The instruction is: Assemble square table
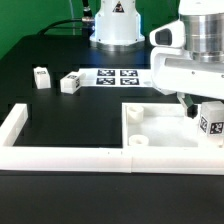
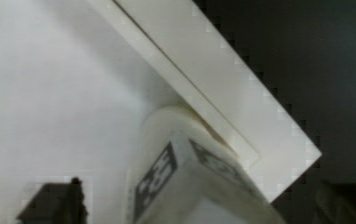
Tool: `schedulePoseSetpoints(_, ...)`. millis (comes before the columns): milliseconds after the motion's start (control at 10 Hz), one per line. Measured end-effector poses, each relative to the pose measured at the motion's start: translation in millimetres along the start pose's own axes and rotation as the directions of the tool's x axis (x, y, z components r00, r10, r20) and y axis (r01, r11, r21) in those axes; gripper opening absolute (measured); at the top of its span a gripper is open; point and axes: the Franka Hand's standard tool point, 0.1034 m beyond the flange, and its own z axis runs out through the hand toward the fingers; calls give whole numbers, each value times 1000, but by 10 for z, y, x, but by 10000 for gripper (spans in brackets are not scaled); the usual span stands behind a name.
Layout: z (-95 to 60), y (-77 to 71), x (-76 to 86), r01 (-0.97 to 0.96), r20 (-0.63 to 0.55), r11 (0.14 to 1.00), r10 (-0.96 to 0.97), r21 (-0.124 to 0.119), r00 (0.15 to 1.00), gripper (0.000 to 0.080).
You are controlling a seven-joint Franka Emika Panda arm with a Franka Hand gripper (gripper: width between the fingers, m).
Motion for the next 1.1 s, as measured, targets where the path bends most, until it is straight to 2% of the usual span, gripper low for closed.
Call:
schedulePoseSetpoints(100,-1,7,7,106,-3,994,-106,-6,994,648)
schedulePoseSetpoints(200,-18,-2,21,313,-17,949,-314,-38,949,648)
schedulePoseSetpoints(300,-18,-27,20,547,-16,836,-549,-46,836,648)
schedulePoseSetpoints(400,21,-45,-6,601,-41,798,-603,-43,797,648)
schedulePoseSetpoints(500,32,-33,-15,571,-38,820,-572,-42,819,648)
schedulePoseSetpoints(700,32,-29,-9,540,-40,841,-541,-41,840,381)
schedulePoseSetpoints(800,33,-3,11,453,-44,891,-454,-41,890,288)
schedulePoseSetpoints(1100,34,6,40,214,-51,976,-215,-30,975,288)
